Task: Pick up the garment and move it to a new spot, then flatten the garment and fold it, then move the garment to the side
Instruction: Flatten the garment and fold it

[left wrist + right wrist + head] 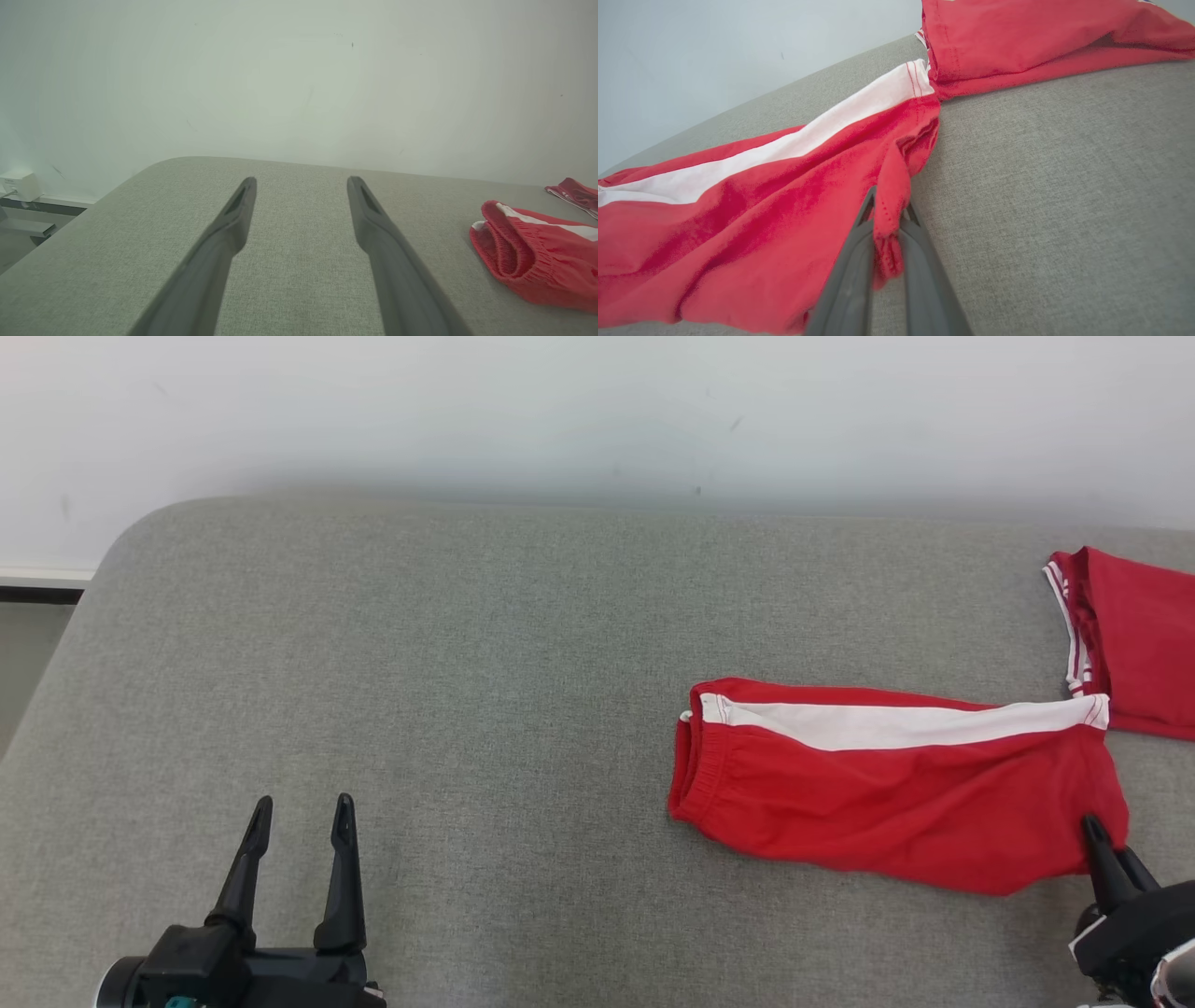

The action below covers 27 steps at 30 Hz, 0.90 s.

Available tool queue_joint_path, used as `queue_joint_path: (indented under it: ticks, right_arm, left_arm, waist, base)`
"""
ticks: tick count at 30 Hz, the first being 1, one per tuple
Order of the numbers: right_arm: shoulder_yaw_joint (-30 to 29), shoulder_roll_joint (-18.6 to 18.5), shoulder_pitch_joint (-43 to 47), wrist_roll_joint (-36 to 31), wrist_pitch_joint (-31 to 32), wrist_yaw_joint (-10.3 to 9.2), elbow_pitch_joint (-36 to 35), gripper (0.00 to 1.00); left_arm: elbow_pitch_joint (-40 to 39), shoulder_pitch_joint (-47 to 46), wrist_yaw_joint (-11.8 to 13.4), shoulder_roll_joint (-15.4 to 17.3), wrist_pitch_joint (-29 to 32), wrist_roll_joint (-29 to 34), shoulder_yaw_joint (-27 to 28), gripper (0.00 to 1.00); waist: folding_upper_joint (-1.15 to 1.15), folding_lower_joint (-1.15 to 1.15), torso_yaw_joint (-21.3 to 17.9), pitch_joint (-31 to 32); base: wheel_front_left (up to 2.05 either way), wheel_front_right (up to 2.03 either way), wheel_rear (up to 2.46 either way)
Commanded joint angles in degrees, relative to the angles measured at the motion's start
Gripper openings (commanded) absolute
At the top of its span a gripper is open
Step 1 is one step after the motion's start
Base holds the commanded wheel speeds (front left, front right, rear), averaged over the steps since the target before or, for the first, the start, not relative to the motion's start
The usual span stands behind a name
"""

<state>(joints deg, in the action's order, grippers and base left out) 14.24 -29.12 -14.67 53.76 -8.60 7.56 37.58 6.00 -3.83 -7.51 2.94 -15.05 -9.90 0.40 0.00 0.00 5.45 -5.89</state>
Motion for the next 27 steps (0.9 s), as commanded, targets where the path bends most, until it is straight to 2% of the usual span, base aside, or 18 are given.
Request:
queue_joint_path:
  ticks: [1, 9, 17, 22, 27]
  right_arm:
    - [-0.5, 0.7, 0.9, -1.5, -0.2, -0.19, -1.5, 0.00]
    - [-3.1, 3.7, 1.7, -8.7, 1.4, -0.19, -11.4, 0.00]
    - [-3.3, 9.4, 1.9, -15.0, 7.4, -0.19, -21.9, 0.00]
    - [-1.6, 12.6, 0.7, -17.9, 10.5, -0.19, -24.1, 0.00]
    - [1.3, 15.2, -0.5, -19.6, 12.3, -0.18, -22.9, 0.00]
  left_arm:
    - [-0.2, 0.7, 0.1, 0.1, -0.2, 0.4, 0.2, 1.00]
    - [-0.6, 0.6, 0.1, 0.1, -0.2, 0.7, 0.3, 1.00]
    - [-0.4, -0.1, 0.1, 0.1, -0.2, 0.5, 0.1, 1.00]
    - [-0.4, -0.7, 0.1, 0.0, -0.2, 0.3, -0.3, 1.00]
    - [-0.2, -1.3, 0.1, 0.0, -0.2, -0.2, -0.6, 1.00]
  waist:
    - [0.00, 0.00, -0.3, 0.2]
    - [0.00, 0.00, -0.5, 0.5]
    - [0.00, 0.00, 0.5, 0.6]
    - [0.00, 0.00, 2.1, 0.4]
    - [0.00, 0.00, 4.0, -0.3]
  base:
    - [0.00, 0.00, 0.00]
    - [0.00, 0.00, 0.00]
    - [0.00, 0.00, 0.00]
    - [0.00, 0.00, 0.00]
    - [0.00, 0.00, 0.00]
